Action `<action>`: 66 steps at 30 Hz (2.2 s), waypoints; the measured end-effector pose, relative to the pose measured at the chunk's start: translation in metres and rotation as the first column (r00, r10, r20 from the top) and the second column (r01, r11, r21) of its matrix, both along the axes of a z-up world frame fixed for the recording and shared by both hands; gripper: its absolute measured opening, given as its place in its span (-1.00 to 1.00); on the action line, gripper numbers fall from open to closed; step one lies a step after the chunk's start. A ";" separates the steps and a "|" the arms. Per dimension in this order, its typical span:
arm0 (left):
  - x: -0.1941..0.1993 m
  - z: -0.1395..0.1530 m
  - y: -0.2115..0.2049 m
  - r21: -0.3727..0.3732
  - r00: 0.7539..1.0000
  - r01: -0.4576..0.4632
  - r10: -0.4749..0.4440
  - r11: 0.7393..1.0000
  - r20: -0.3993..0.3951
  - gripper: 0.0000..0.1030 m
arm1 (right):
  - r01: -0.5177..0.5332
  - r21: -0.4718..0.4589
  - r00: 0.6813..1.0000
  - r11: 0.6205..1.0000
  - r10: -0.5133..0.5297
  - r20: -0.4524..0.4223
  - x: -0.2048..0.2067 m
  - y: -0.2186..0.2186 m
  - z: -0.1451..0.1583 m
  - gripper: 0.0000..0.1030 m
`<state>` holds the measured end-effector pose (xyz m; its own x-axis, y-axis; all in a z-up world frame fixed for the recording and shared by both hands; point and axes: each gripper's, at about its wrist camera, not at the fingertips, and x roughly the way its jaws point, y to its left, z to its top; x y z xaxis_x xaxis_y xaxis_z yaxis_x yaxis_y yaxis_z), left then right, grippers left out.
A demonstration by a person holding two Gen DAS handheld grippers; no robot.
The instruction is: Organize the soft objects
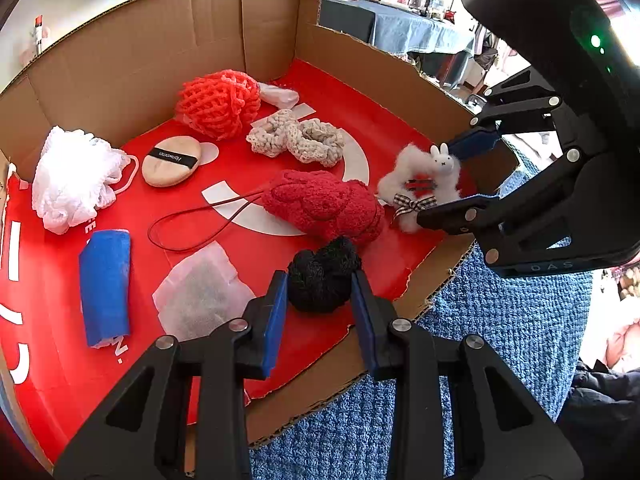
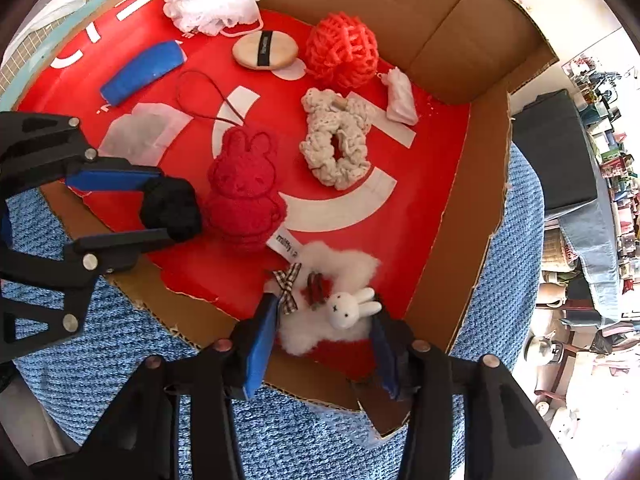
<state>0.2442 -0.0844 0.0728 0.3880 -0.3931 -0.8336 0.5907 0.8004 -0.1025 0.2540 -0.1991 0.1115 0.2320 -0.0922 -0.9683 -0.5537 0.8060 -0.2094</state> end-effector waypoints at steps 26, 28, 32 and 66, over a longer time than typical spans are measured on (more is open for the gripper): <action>-0.010 0.012 0.006 -0.027 0.998 -0.035 0.036 0.999 0.047 0.14 | -0.066 -0.025 0.992 0.997 0.069 0.102 -0.020 0.017 0.023 0.23; -0.018 0.019 0.011 -0.042 0.996 -0.046 0.049 0.998 0.068 0.26 | -0.069 0.003 0.990 0.998 0.068 0.122 -0.025 0.021 0.032 0.32; -0.031 0.033 0.024 -0.068 0.990 -0.086 0.092 0.994 0.106 0.34 | -0.072 0.073 0.983 0.995 0.058 0.176 -0.034 0.026 0.048 0.41; -0.023 0.012 0.090 -0.171 0.747 -0.502 0.524 0.848 0.409 0.81 | 0.116 0.546 0.735 0.830 -0.442 0.515 -0.041 -0.004 0.010 1.00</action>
<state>0.2212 0.0056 0.0851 0.8506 -0.0654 -0.5218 0.0844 0.9963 0.0127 0.2134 -0.2027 0.1217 0.8070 0.1518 -0.5707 -0.1733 0.9847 0.0169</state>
